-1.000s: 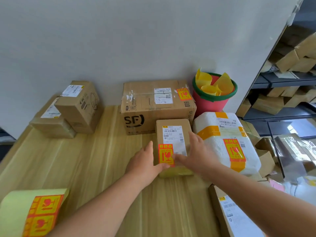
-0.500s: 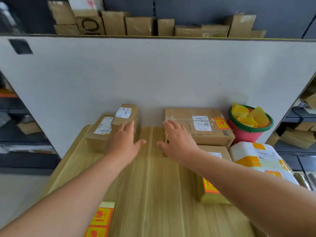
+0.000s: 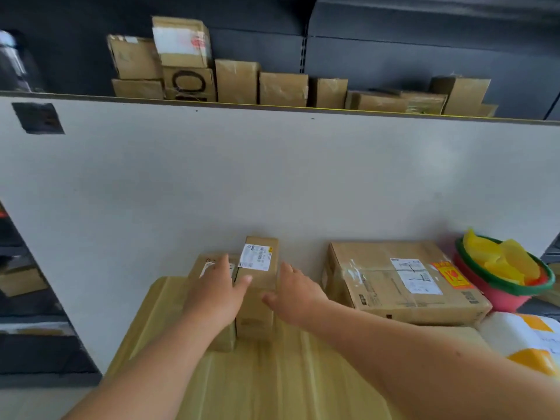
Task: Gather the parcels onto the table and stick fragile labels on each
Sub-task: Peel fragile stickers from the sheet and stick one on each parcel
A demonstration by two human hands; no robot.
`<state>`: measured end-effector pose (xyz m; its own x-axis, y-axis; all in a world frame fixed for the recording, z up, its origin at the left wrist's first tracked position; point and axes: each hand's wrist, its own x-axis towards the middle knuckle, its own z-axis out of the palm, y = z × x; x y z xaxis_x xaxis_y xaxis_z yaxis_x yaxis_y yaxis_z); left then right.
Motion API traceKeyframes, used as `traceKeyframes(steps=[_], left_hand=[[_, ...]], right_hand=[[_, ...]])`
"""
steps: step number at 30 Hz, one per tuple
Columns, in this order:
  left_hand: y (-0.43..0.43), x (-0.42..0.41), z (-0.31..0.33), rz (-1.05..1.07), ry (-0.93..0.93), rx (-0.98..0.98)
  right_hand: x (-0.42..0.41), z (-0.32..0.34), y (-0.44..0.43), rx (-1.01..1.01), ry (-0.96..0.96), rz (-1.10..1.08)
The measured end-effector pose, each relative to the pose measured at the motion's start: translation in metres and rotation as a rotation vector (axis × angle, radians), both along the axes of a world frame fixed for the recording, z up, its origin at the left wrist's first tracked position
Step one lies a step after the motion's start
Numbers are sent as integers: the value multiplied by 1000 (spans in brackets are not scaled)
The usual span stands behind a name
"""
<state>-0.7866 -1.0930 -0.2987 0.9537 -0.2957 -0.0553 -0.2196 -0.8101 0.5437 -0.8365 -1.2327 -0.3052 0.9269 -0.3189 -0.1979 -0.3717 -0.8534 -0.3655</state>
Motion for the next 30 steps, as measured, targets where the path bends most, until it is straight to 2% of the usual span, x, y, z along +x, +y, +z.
traceKeyframes(steps=[7, 16, 22, 26, 30], left_hand=[[-16, 30, -38, 32, 179, -98], [-19, 17, -41, 54, 181, -363], [-13, -42, -16, 78, 278, -456], [-10, -106, -4, 63, 367, -530], [-7, -185, 3, 58, 393, -537]], right_hand=[[31, -26, 4, 397, 8, -201], [20, -26, -7, 446, -118, -241], [-42, -7, -18, 470, -168, -125], [-111, 12, -24, 527, -155, -41], [-191, 26, -30, 504, -108, 5]])
